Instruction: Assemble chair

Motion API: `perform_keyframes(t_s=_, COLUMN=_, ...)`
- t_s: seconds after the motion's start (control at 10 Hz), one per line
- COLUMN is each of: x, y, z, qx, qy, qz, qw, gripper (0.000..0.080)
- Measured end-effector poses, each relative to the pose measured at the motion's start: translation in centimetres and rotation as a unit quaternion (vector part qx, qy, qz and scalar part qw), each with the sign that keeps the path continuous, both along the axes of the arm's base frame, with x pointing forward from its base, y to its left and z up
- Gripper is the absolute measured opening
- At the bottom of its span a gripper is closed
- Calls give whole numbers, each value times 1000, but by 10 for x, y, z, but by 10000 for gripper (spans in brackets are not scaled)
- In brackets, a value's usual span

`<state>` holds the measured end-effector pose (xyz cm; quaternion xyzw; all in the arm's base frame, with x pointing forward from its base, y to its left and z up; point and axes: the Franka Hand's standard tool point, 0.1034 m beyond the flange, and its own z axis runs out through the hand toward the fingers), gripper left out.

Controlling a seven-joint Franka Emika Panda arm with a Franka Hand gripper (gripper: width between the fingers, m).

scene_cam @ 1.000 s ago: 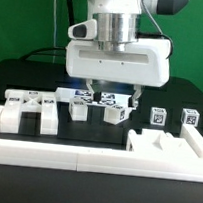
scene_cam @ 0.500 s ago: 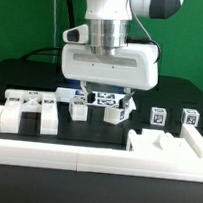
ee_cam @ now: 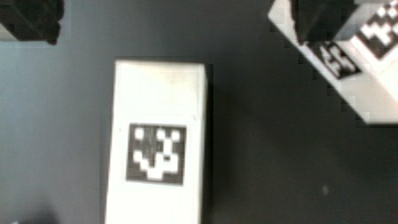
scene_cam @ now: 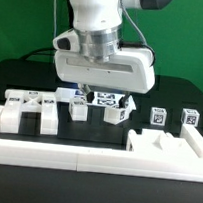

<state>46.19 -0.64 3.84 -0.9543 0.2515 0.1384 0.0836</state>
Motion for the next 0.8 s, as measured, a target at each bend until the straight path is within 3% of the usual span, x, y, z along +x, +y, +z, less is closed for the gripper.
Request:
perform_keyframes(t_s=0.3, x=-1, y=9, z=0, qx=42, qy=77, qz=14, qw=996, gripper=649)
perform_keyframes(t_s=0.8, x=-8, y=9, z=-9, qx=122, qy=241, qz=29, qw=962, gripper=649)
